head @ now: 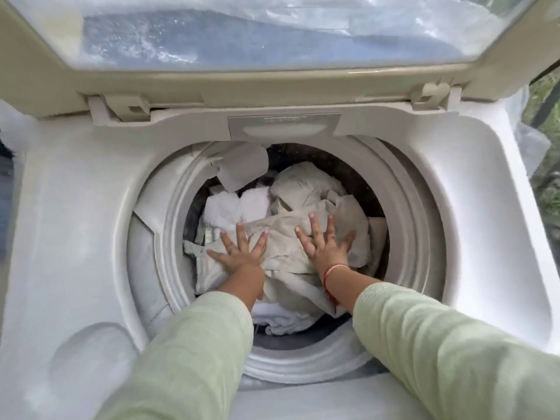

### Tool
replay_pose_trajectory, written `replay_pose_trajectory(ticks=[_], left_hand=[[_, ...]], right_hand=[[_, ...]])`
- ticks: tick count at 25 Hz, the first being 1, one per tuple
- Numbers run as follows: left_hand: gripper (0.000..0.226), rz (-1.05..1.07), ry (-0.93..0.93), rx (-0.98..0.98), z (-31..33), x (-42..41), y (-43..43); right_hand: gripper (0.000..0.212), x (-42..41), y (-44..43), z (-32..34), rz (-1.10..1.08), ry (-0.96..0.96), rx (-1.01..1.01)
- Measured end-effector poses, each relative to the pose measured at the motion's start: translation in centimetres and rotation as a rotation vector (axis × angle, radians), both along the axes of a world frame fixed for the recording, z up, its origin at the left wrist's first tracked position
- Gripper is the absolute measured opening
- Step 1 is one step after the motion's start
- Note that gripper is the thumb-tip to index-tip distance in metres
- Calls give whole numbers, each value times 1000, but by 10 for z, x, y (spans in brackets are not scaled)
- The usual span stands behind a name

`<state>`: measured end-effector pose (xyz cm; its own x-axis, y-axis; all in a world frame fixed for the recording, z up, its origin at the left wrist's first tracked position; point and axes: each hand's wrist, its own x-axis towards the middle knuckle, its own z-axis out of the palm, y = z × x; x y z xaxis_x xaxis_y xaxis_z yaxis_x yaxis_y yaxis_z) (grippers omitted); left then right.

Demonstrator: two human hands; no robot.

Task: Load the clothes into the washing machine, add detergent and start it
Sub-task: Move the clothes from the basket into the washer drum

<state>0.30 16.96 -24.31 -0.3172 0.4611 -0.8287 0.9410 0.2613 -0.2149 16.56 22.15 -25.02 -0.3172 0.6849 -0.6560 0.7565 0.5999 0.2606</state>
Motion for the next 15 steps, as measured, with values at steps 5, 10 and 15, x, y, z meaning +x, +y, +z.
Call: replay_pose_trajectory(ticks=[5, 10, 15], left_hand=[[130, -17, -267, -141, 65, -22, 2], [68, 82, -555, 139, 170, -33, -11], [38, 326, -789, 785, 247, -51, -62]], right_hand=[[95, -8, 0, 75, 13, -53, -180], [67, -9, -5, 201, -183, 349, -462], [53, 16, -53, 266, -364, 910, -323]])
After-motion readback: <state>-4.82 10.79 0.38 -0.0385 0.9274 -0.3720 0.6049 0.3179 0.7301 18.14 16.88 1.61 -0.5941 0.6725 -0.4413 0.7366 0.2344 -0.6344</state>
